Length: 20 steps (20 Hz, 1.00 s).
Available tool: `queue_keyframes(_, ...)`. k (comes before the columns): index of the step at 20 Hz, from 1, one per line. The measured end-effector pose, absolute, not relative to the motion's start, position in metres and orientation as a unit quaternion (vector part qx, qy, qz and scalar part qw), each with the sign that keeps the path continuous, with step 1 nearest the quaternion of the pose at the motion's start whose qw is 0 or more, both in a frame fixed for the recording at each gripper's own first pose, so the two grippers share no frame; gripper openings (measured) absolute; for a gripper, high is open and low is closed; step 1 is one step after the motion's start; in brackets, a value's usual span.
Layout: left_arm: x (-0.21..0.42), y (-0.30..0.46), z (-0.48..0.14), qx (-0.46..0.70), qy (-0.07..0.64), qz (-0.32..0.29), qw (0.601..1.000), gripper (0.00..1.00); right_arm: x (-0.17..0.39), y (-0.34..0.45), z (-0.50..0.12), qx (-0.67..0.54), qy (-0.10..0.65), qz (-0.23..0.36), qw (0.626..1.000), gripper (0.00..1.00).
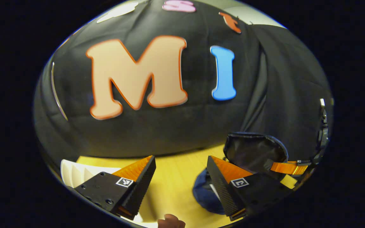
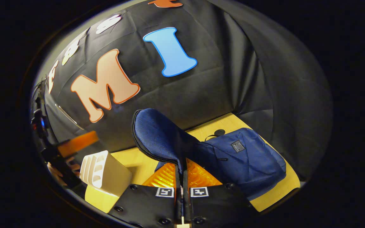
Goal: Open the schoolbag, grab two books from the bookshelf and put them into the schoolbag.
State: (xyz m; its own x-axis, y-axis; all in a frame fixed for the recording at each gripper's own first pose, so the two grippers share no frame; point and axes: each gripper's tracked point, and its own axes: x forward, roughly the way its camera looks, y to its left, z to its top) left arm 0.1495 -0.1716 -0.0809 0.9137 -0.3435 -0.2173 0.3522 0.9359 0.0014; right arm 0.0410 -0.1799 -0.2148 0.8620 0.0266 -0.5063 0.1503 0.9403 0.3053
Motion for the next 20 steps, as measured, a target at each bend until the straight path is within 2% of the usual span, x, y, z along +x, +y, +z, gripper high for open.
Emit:
queue_keyframes(2, 0.132, -0.121, -0.059, 0.036, 0.084, -0.158, 0.983, 1.00, 0.043, -0.174, -0.220, 0.151, 0.266, -0.034, 0.951, 0.07)
queue_keyframes(4, 0.111, -0.070, -0.052, 0.049, 0.079, -0.130, 0.987, 0.96, 0.037, -0.169, -0.210, 0.143, 0.267, -0.028, 0.952, 0.08)
queue_keyframes(9, 0.100, 0.008, -0.054, 0.047, 0.086, -0.059, 0.993, 0.96, 0.036, -0.123, -0.198, 0.103, 0.259, -0.002, 0.960, 0.78)
queue_keyframes(10, 0.099, 0.016, -0.050, 0.044, 0.082, -0.052, 0.994, 0.96, 0.032, -0.114, -0.193, 0.094, 0.258, 0.003, 0.961, 0.84)
queue_keyframes(12, 0.094, 0.030, -0.041, 0.047, 0.074, -0.044, 0.995, 0.96, 0.029, -0.088, -0.175, 0.095, 0.245, 0.021, 0.965, 0.87)
queue_keyframes(14, 0.087, 0.042, -0.033, 0.048, 0.064, -0.038, 0.996, 1.00, 0.019, -0.081, -0.156, 0.084, 0.230, 0.021, 0.969, 0.99)
queue_keyframes(16, 0.080, 0.047, -0.030, 0.038, 0.059, -0.037, 0.997, 0.96, 0.021, -0.069, -0.137, 0.071, 0.211, 0.024, 0.975, 0.99)
queue_keyframes(17, 0.078, 0.048, -0.029, 0.032, 0.062, -0.033, 0.997, 1.00, 0.022, -0.064, -0.126, 0.060, 0.200, 0.025, 0.978, 0.99)
queue_keyframes(18, 0.075, 0.050, -0.027, 0.023, 0.063, -0.030, 0.997, 0.96, 0.025, -0.062, -0.113, 0.050, 0.183, 0.022, 0.982, 0.96)
queue_keyframes(19, 0.072, 0.049, -0.023, 0.016, 0.059, -0.031, 0.998, 1.00, 0.025, -0.059, -0.099, 0.046, 0.168, 0.020, 0.985, 0.99)
queue_keyframes(20, 0.068, 0.049, -0.020, 0.012, 0.054, -0.033, 0.998, 1.00, 0.027, -0.053, -0.086, 0.049, 0.153, 0.021, 0.987, 0.96)
